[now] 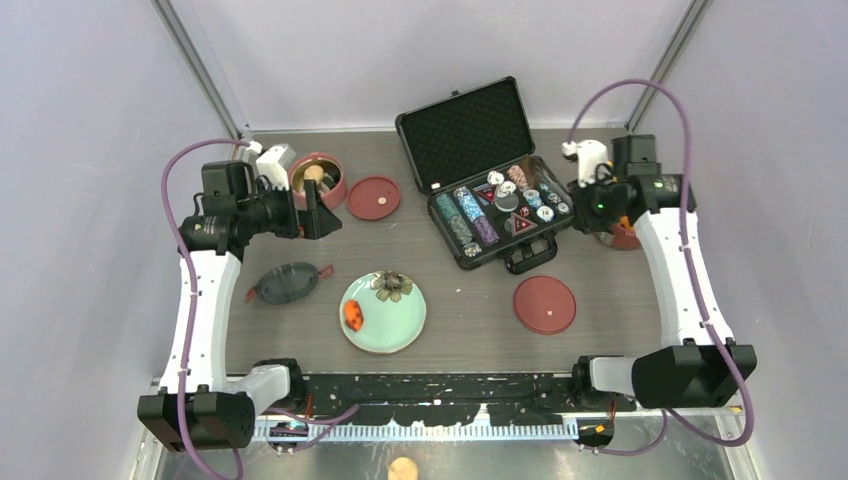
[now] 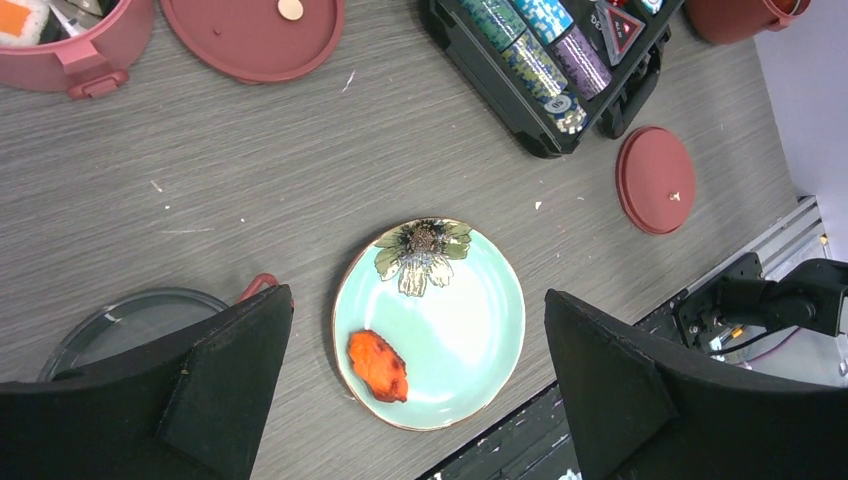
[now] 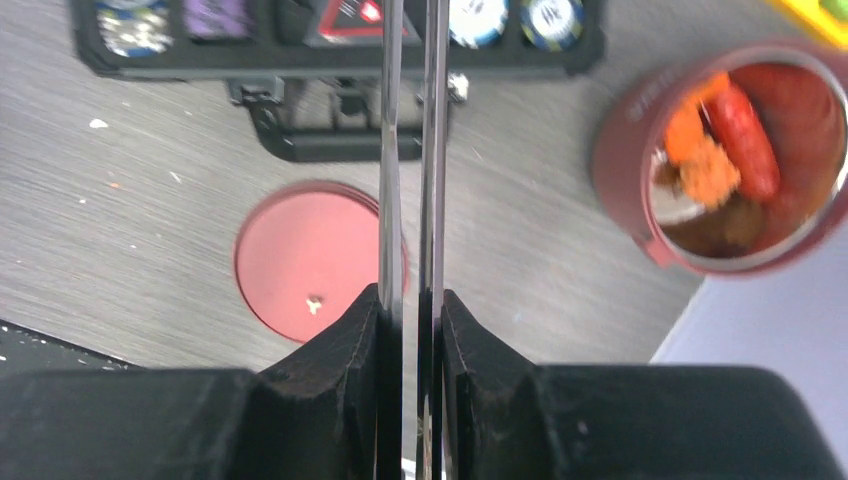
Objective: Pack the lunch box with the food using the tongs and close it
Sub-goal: Place the fake food in the packing box.
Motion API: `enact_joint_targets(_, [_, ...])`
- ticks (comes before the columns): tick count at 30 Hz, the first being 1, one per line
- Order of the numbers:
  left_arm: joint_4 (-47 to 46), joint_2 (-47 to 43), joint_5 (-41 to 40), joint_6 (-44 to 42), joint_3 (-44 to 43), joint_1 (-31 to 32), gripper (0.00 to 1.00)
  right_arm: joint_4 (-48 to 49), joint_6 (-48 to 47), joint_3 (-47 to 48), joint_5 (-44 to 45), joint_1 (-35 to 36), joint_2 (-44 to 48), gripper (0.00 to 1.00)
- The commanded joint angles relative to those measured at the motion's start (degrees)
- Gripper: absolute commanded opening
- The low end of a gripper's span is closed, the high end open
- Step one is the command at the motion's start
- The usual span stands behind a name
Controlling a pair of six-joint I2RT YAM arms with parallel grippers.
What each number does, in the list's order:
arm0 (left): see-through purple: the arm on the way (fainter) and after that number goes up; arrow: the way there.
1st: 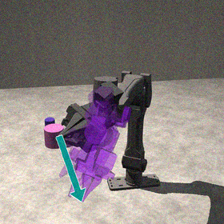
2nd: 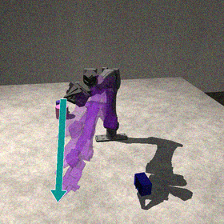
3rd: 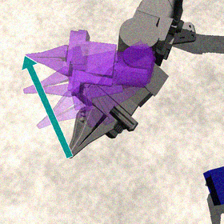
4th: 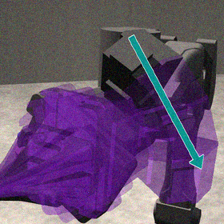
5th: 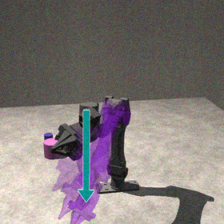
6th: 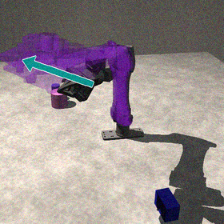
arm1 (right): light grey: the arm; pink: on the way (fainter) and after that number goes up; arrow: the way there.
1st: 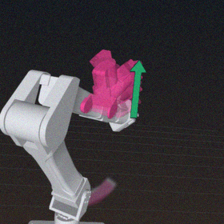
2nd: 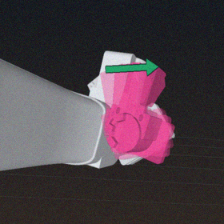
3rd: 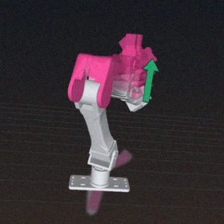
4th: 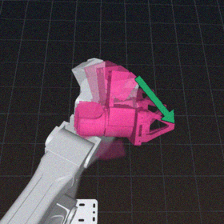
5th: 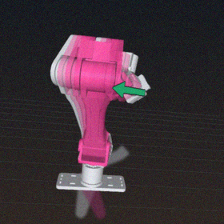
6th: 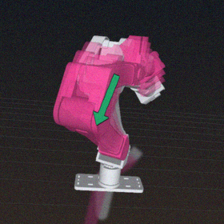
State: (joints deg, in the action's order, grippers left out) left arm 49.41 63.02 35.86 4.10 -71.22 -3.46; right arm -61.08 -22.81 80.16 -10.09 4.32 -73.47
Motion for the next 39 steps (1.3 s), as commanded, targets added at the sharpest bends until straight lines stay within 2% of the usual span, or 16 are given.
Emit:
enact_joint_targets(1, [-3.09, -1.35, 3.08, -0.98, 0.95, -0.32, 1.0, -6.28, -6.71, 3.45, -4.3, -11.31, 3.33, 0.07])
enact_joint_targets(9, [-5.42, -3.4, 4.93, -1.42, 3.23, -0.31, 1.0, -12.56, -16.09, 7.32, -5.97, -32.79, 1.33, 0.07])
enact_joint_targets(12, [-5.0, -3.71, 5.36, -1.91, 3.0, -0.31, 1.0, -13.1, -17.74, 8.82, -4.31, -36.79, -0.45, 0.07])
enact_joint_targets(17, [-5.52, -4.89, 6.67, -1.64, 4.21, -0.32, 1.0, -13.01, -19.2, 8.09, -1.16, -38.15, -2.61, 0.09])
enact_joint_targets(35, [-5.69, -6.7, 6.62, -2.19, 4.51, -0.32, 1.0, -10.29, -17.26, 6.15, -1.49, -39.17, -13.67, 0.1])
enact_joint_targets(37, [-5.52, -6.64, 6.26, -2.33, 4.51, -0.31, 1.0, -10.35, -16.95, 6.59, -2.06, -39.69, -14.93, 0.14])
enact_joint_targets(39, [-5.39, -6.6, 6.13, -2.49, 4.47, -0.31, 1.0, -10.31, -16.56, 7.39, -2.53, -40.46, -15.95, 0.22])
